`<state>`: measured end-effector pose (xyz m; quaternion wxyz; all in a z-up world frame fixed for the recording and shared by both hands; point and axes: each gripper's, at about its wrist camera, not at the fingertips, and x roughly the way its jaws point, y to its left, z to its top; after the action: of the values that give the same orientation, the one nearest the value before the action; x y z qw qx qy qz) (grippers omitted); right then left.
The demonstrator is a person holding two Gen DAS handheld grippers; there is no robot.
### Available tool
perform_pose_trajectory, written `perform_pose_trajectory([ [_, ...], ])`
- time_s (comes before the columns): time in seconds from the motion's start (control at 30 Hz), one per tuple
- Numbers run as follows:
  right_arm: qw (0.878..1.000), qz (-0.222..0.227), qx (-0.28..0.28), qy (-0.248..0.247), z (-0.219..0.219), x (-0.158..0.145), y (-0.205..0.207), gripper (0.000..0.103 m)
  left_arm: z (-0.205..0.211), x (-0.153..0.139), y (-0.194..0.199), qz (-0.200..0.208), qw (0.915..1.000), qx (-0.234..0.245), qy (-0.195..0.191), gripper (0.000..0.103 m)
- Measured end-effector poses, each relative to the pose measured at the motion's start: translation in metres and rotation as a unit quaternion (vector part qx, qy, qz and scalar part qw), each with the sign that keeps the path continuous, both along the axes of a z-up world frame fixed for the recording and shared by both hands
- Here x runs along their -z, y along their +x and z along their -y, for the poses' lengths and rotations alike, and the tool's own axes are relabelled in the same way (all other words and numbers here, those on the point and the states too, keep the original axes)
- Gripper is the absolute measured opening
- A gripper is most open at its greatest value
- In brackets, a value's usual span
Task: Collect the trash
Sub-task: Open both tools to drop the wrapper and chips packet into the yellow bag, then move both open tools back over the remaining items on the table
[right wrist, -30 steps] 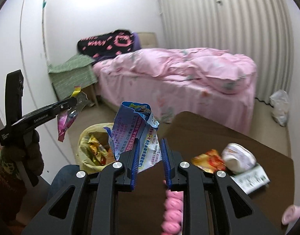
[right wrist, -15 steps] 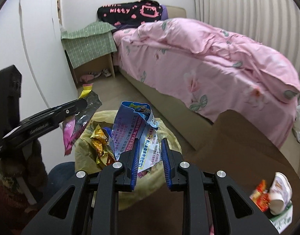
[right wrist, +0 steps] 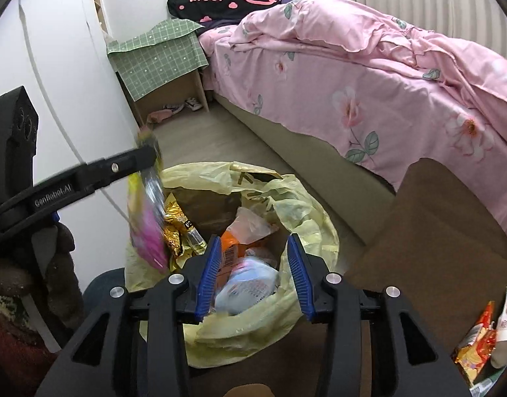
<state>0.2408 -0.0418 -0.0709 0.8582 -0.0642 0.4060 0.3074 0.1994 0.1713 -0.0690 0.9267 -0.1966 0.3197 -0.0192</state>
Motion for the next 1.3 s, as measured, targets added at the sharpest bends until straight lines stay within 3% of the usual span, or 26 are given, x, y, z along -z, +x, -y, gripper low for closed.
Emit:
perform_pose_trajectory([
  [0.1, 1.000, 0.008, 0.008, 0.003, 0.010, -0.007, -0.005, 0.039, 0.006, 0.007, 0.000, -0.020, 0.9994, 0.029, -0.008, 0.054],
  [0.2, 0.999, 0.020, 0.027, 0.004, 0.028, -0.017, -0.011, 0.039, 0.008, 0.007, -0.006, -0.024, 0.9993, 0.026, -0.013, 0.054],
  [0.4, 0.996, 0.049, 0.070, -0.001, 0.078, -0.034, -0.039, 0.040, 0.026, -0.011, -0.020, 0.002, 0.9991, 0.041, -0.009, 0.059],
  [0.53, 0.991, 0.073, 0.108, 0.007, 0.126, -0.043, -0.067, 0.062, 0.064, -0.025, -0.026, 0.025, 0.9957, 0.089, 0.000, 0.061],
  [0.63, 0.986, 0.092, 0.137, -0.001, 0.168, -0.047, -0.090, 0.062, 0.099, -0.029, -0.029, 0.032, 0.9911, 0.129, 0.010, 0.061],
  [0.77, 0.981, 0.079, 0.174, -0.028, 0.211, -0.043, -0.111, 0.062, 0.152, -0.027, -0.033, 0.030, 0.9813, 0.189, 0.024, 0.062],
  [0.9, 0.980, 0.049, 0.194, -0.008, 0.246, -0.025, -0.131, 0.057, 0.190, -0.023, -0.037, 0.022, 0.9724, 0.229, 0.040, 0.062],
  [1.17, 0.990, 0.004, 0.141, 0.004, 0.232, 0.029, -0.155, 0.042, 0.233, -0.017, -0.041, 0.012, 0.9629, 0.262, 0.065, 0.062],
  [1.3, 0.989, 0.017, 0.148, 0.013, 0.236, 0.033, -0.156, 0.042, 0.253, -0.018, -0.039, 0.017, 0.9552, 0.283, 0.084, 0.062],
])
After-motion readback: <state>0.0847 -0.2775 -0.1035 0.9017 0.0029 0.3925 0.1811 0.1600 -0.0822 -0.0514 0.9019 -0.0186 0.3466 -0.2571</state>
